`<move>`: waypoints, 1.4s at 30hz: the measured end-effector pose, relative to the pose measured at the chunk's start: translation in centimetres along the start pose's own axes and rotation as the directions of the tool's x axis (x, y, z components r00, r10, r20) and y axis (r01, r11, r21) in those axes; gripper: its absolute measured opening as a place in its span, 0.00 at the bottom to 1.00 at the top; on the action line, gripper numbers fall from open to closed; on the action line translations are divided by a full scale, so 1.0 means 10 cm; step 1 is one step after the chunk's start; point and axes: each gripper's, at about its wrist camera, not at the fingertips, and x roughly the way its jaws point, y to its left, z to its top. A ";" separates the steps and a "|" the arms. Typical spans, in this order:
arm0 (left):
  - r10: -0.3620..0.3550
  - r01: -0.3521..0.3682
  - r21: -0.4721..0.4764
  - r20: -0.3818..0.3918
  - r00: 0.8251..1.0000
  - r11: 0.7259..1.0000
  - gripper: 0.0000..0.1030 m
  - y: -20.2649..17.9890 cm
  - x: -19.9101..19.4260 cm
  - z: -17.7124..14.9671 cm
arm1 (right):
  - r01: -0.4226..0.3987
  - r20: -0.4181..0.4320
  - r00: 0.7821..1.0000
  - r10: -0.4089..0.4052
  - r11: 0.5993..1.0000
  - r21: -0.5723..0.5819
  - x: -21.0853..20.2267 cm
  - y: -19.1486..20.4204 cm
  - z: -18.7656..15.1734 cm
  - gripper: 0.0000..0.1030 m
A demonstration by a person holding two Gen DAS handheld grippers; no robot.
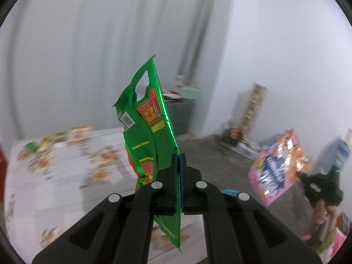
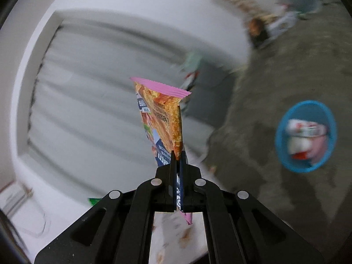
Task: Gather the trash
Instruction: 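Carry both bags over the blue wastebasket and open both grippers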
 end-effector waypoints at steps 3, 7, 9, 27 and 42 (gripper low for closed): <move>-0.089 0.095 0.078 -0.070 0.994 0.992 0.01 -0.51 0.45 0.10 | 0.066 0.014 0.998 -0.068 0.994 0.089 0.04 -0.43 0.06 0.01; -0.190 0.224 0.118 -0.248 0.950 0.967 0.01 -1.21 1.25 0.04 | 0.135 -0.007 0.991 -0.136 0.974 0.184 0.31 -0.91 0.04 0.01; -0.217 0.275 0.117 -0.360 0.907 0.954 0.01 -1.56 1.75 -0.07 | 0.155 -0.030 0.988 -0.152 0.962 0.226 0.46 -1.16 0.06 0.01; -0.141 0.361 0.171 -0.708 0.692 0.917 0.12 -2.95 4.06 -1.60 | 0.435 -0.172 0.899 -0.402 0.786 0.440 1.08 -2.79 0.12 0.37; -0.272 0.389 0.058 -0.621 0.735 0.919 0.48 -2.66 3.34 -0.89 | 0.491 -0.074 0.859 -0.507 0.771 0.406 0.43 -2.77 0.06 0.55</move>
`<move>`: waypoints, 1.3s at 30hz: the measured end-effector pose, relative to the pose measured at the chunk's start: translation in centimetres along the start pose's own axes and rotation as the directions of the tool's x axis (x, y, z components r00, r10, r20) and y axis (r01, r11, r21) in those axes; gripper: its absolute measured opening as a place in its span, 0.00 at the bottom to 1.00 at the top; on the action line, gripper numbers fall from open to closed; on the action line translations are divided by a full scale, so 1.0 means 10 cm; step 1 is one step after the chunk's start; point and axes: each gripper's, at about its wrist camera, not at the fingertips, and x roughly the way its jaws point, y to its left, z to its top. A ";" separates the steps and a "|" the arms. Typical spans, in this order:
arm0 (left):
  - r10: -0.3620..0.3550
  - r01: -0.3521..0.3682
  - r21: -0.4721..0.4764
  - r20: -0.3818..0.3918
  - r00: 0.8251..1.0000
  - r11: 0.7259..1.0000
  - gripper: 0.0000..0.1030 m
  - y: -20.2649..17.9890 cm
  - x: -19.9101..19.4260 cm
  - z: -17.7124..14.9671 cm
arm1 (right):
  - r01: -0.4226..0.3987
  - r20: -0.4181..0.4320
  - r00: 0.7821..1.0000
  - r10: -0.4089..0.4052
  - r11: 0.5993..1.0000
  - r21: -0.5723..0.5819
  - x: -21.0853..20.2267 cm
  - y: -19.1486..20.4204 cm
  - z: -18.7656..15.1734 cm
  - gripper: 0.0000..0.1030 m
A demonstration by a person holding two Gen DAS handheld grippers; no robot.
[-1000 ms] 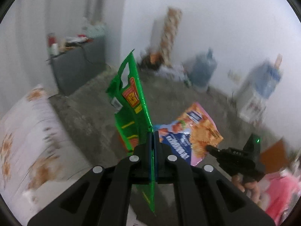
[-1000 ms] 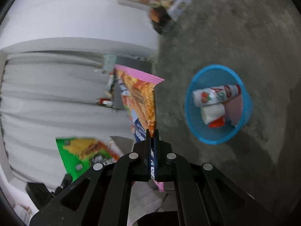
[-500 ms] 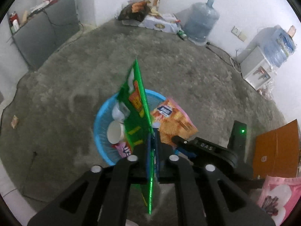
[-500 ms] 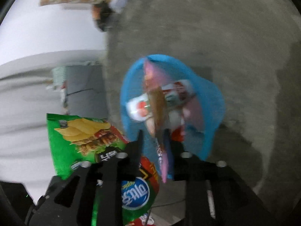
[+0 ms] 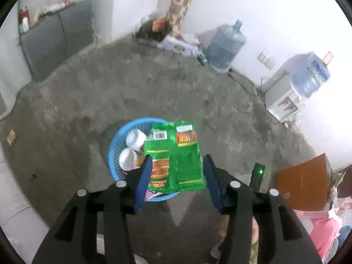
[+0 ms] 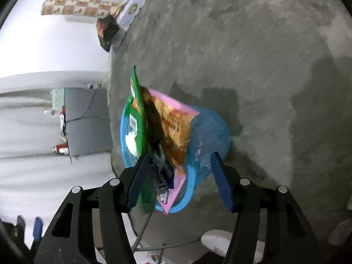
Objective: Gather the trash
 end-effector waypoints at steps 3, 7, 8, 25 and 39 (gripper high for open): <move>0.018 -0.018 0.002 0.057 0.998 1.000 0.55 0.05 -0.48 -0.02 | 0.012 0.099 0.995 -0.006 0.998 -0.057 -0.25 0.13 -0.04 0.49; 0.060 -0.060 -0.003 0.140 0.988 0.998 0.67 0.19 -1.14 -0.19 | 0.079 0.163 0.986 -0.033 0.955 -0.285 -0.28 0.69 -0.17 0.39; 0.067 -0.066 -0.009 0.157 0.985 0.998 0.67 0.24 -1.29 -0.26 | 0.114 0.155 0.986 -0.061 0.927 -0.356 -0.18 0.86 -0.23 0.38; 0.434 -0.282 -0.487 0.232 0.871 0.827 0.73 1.64 -3.13 -1.98 | 0.615 0.060 0.610 -0.790 0.425 -0.664 2.25 0.81 -0.61 0.27; 0.428 -0.235 -0.519 0.289 0.856 0.821 0.76 1.83 -3.42 -2.29 | 0.492 0.197 0.833 -0.516 0.532 -0.689 0.65 1.16 -1.23 0.60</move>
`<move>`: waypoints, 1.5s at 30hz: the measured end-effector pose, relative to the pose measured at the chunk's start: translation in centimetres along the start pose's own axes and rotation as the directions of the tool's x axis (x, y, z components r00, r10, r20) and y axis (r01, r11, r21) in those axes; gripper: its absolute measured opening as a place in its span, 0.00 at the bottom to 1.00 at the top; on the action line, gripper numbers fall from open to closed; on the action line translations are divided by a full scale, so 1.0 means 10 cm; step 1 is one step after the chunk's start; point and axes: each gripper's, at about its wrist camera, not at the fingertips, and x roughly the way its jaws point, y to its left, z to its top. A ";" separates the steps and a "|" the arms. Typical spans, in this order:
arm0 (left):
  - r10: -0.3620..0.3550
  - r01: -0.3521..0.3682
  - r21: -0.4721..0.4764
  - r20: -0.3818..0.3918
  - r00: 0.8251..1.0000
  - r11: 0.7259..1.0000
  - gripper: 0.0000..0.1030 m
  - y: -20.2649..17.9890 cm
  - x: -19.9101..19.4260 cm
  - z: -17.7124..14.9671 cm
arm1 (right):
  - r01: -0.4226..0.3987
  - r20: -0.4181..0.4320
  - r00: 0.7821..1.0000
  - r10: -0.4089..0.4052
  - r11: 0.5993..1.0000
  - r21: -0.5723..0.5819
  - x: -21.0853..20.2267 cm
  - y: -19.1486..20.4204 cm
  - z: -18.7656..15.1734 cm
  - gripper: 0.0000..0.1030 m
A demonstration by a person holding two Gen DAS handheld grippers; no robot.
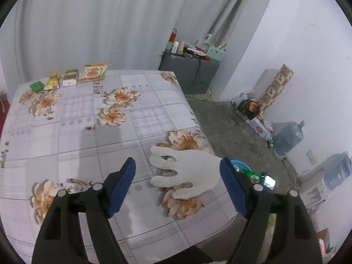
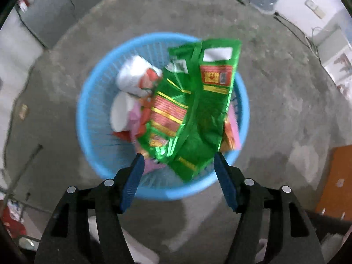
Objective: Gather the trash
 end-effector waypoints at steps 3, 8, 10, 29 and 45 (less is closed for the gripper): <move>0.003 -0.003 -0.010 0.016 1.000 1.000 0.78 0.11 -0.10 -0.06 | -0.111 0.085 0.990 0.111 0.994 0.002 -0.51 0.30 0.04 0.60; 0.044 -0.040 -0.079 0.046 0.998 0.996 0.84 0.46 -0.30 -0.15 | -0.383 0.188 0.901 0.390 0.921 -0.075 -1.49 0.60 -0.01 0.61; 0.079 -0.072 -0.097 0.068 0.995 0.993 0.88 0.61 -0.39 -0.22 | -0.477 0.191 0.848 0.494 0.870 -0.128 -1.79 0.81 -0.03 0.62; 0.197 -0.206 -0.143 -0.076 0.977 0.968 0.91 1.00 0.19 -0.62 | -0.531 -0.049 0.838 0.544 0.791 -0.304 -1.75 2.36 -0.35 0.62; 0.393 -0.399 -0.016 -0.141 0.909 0.917 0.92 0.83 0.54 -0.66 | -0.350 0.052 0.898 0.437 0.781 -0.517 -1.80 2.71 -0.62 0.31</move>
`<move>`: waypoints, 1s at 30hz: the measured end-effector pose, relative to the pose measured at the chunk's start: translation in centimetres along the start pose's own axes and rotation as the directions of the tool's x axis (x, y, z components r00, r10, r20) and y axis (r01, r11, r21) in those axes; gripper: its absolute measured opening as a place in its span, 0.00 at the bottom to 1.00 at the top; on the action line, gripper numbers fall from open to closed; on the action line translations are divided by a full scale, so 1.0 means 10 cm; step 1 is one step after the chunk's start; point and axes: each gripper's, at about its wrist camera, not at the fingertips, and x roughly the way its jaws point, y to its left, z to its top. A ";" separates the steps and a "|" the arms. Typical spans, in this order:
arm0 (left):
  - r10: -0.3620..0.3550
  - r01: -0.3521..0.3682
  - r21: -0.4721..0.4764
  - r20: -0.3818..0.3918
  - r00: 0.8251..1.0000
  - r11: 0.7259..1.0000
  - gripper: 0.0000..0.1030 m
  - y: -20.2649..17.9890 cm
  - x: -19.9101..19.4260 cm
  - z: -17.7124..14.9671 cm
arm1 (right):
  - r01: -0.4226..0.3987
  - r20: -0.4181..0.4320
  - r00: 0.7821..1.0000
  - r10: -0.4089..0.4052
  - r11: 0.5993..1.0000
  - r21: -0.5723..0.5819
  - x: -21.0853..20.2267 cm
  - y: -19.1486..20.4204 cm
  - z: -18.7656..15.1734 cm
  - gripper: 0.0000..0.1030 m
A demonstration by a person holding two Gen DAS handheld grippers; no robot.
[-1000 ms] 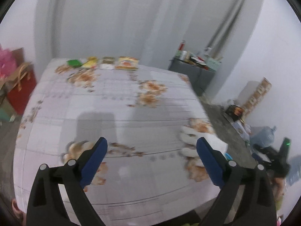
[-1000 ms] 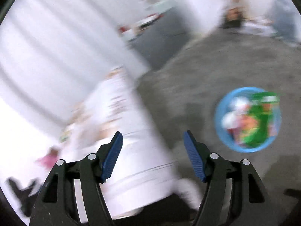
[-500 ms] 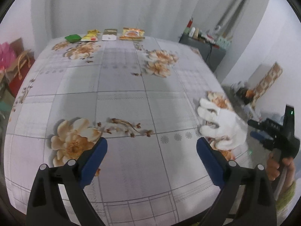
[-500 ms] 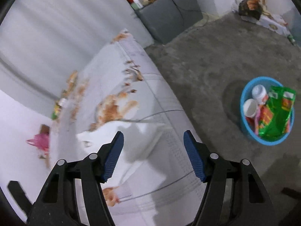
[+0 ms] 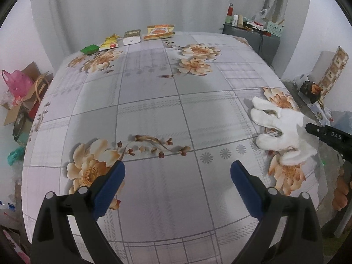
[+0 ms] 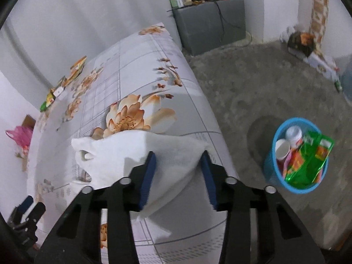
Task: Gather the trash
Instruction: 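Reach the right gripper to the white cotton glove and grasp it, then grasp the glove with the left gripper while the right gripper holds it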
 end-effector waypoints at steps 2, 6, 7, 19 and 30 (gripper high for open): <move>0.011 -0.011 0.006 0.008 1.000 1.000 0.92 -0.01 0.00 0.01 | 0.005 0.004 1.000 -0.005 1.000 -0.013 0.00 0.04 0.00 0.26; 0.027 -0.027 0.025 0.015 1.000 0.999 0.92 -0.03 -0.02 0.00 | -0.012 0.003 1.000 0.012 1.000 -0.017 -0.01 0.06 -0.01 0.15; 0.027 -0.027 0.025 0.014 1.000 0.999 0.92 -0.03 -0.01 0.00 | -0.024 0.000 1.000 0.024 1.000 -0.013 -0.02 0.06 -0.01 0.13; 0.025 -0.026 0.026 0.016 1.000 0.999 0.92 -0.05 -0.03 0.00 | -0.151 -0.019 0.988 0.150 0.989 -0.009 -0.12 0.17 -0.01 0.07; -0.247 0.250 -0.052 0.059 0.967 0.967 0.73 0.08 -0.01 -0.05 | -0.365 -0.215 0.909 0.358 0.931 0.008 0.04 0.44 -0.33 0.06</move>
